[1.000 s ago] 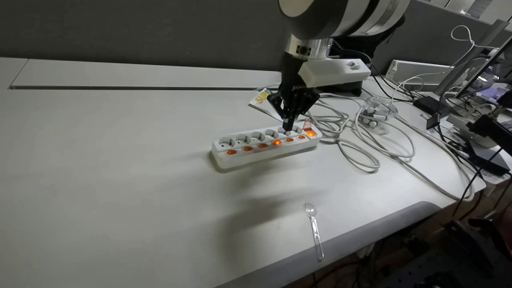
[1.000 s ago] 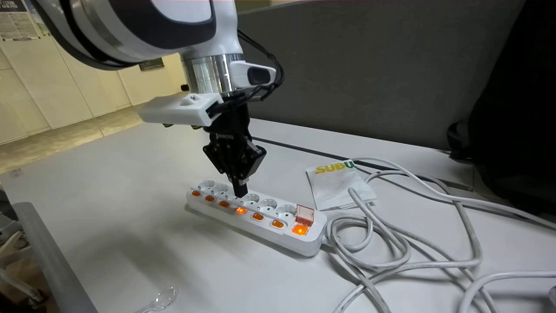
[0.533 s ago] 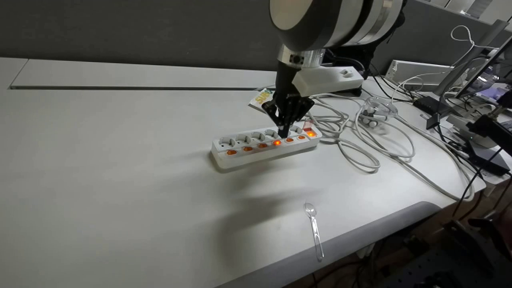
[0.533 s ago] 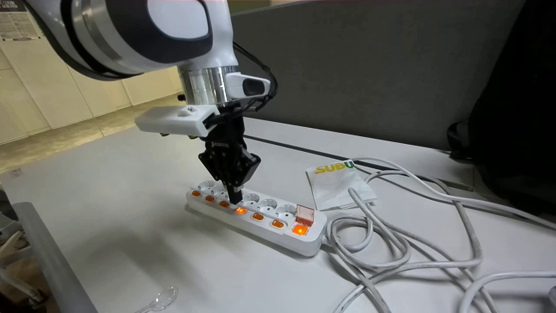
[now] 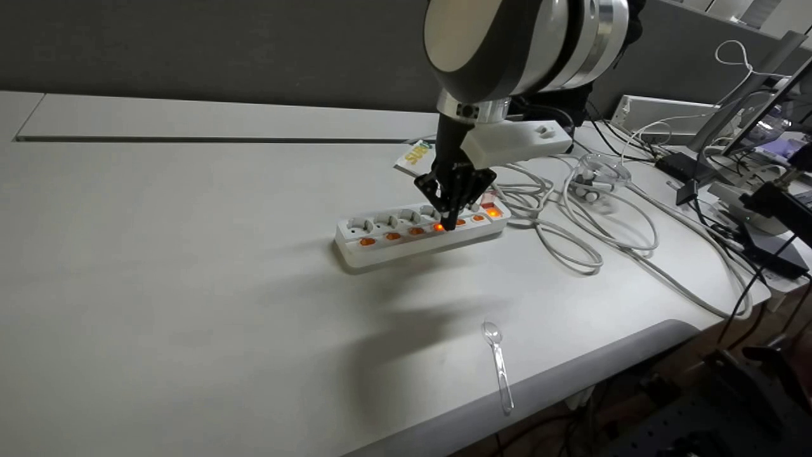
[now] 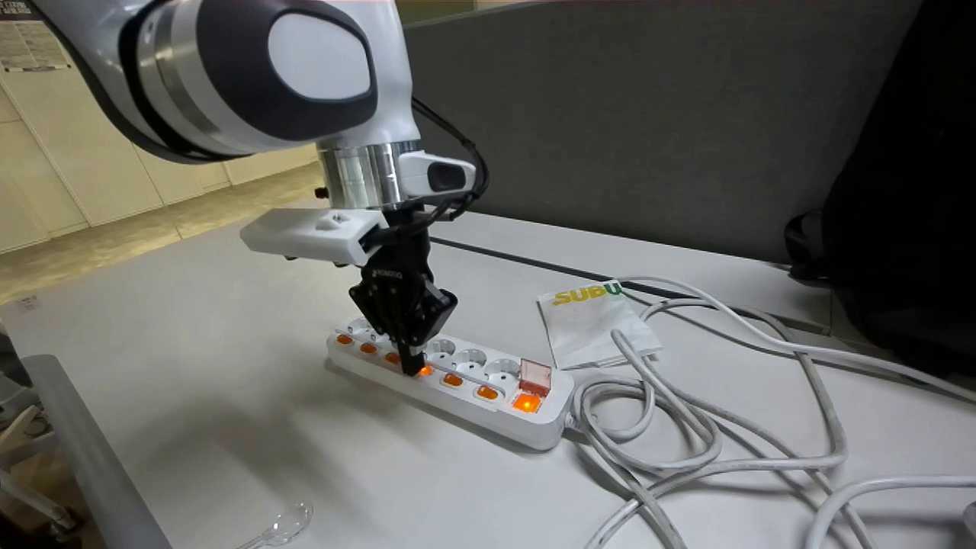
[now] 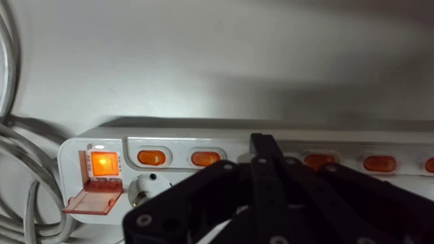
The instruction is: Turn off the fourth switch from the left
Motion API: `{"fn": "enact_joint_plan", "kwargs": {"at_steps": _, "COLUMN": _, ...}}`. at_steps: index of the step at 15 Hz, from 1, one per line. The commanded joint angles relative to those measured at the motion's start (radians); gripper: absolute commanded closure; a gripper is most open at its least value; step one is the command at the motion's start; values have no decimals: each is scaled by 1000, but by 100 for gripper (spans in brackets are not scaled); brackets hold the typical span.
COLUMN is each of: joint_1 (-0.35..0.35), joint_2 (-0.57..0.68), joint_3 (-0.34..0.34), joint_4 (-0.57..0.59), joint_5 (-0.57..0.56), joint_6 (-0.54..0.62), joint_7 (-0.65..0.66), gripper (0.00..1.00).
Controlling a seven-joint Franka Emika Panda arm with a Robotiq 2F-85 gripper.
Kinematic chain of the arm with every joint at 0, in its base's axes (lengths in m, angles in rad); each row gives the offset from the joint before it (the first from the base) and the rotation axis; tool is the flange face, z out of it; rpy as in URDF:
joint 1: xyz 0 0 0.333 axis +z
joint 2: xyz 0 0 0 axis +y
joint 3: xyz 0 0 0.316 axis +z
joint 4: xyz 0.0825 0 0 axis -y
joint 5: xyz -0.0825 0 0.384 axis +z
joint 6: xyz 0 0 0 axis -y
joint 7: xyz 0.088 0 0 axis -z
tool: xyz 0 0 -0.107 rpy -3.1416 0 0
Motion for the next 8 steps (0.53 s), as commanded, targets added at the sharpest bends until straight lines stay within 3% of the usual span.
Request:
{"fn": "enact_joint_plan", "kwargs": {"at_steps": 1, "joint_1": 17, "joint_2": -1, "joint_3": -26, "joint_4": -3, "joint_5": -18, "joint_6": 13, "joint_7": 21, "gripper": 100}}
{"fn": "enact_joint_plan", "kwargs": {"at_steps": 8, "joint_1": 36, "joint_2": 9, "joint_3": -42, "joint_4": 9, "joint_5": -45, "joint_6": 18, "joint_7": 31, "gripper": 100}}
